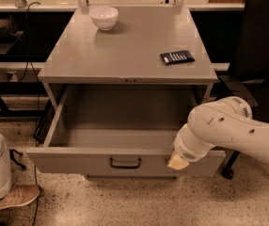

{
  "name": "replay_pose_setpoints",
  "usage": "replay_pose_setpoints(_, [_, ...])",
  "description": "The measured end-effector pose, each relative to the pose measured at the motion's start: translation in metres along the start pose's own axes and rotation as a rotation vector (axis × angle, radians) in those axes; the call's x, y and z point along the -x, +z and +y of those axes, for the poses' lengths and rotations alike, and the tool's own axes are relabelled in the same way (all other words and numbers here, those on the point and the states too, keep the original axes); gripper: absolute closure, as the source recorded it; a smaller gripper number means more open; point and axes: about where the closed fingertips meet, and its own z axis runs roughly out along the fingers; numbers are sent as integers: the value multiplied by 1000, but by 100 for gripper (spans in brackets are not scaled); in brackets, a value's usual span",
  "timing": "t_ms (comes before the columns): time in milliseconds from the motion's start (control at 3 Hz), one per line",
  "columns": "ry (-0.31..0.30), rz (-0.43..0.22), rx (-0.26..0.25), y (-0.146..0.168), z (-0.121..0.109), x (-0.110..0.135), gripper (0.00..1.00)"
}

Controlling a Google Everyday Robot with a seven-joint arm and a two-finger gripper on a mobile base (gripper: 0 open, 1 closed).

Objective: Open top drawer

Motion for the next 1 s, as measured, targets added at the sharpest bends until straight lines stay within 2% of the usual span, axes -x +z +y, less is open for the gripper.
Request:
replay_pose_setpoints(333, [-2,0,-2,-1,0,0,52])
replay_pose_setpoints(1000, [-5,-4,-5,-4,-2,0,5])
